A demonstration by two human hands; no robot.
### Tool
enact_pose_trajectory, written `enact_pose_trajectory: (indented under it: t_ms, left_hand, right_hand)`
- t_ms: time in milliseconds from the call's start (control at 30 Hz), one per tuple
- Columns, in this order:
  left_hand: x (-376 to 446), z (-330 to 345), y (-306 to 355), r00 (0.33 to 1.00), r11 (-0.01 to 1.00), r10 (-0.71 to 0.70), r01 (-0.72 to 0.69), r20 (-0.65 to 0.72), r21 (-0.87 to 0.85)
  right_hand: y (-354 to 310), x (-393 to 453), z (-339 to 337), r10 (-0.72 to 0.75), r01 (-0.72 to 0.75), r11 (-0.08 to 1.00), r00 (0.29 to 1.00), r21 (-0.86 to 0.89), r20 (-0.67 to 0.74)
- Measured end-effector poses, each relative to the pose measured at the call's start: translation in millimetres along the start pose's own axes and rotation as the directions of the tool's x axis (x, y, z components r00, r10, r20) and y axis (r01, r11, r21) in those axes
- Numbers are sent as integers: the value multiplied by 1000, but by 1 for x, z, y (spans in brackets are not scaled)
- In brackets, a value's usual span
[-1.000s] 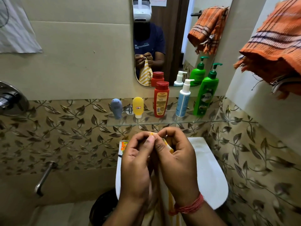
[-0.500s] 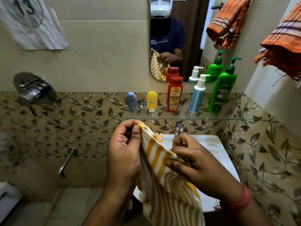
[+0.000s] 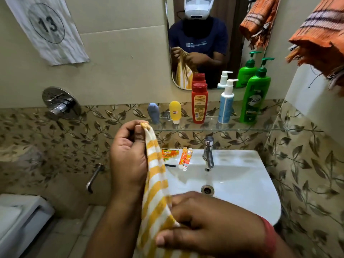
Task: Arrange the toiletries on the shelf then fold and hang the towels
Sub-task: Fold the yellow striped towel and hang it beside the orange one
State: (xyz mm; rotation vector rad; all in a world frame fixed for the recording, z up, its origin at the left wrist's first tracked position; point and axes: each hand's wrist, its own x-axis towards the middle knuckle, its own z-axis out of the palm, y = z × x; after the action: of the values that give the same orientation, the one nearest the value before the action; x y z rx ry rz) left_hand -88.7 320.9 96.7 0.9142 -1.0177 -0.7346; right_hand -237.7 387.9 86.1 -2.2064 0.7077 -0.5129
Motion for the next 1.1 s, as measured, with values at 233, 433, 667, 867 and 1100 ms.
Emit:
enact_pose_trajectory:
  t_ms: [233,433,667,867,1100]
  left_hand:
    - [-8,6,-4,998,998,-1,5,-64,59]
    - [-19,12,2,998,995,0,6,-66,96]
    - [-26,22,8,1000,998,0,0,7,56]
    - [-23,21,11,1000,1000,-11,11,15,10]
    - [-23,30,10,989,996,54,-63,138,59]
  right_hand:
    - [25,-27,-18,357,-374,830,926,-414,-121]
    - [26,-46,-28,331,-338,930,941,-143,-71]
    - [28,-35,-4,178,-95,964,925,248,-335]
    - [45,-26,0,119,-144,990,795,6,-595]
    - [49,-5,9,80,20,991,708,133,-701]
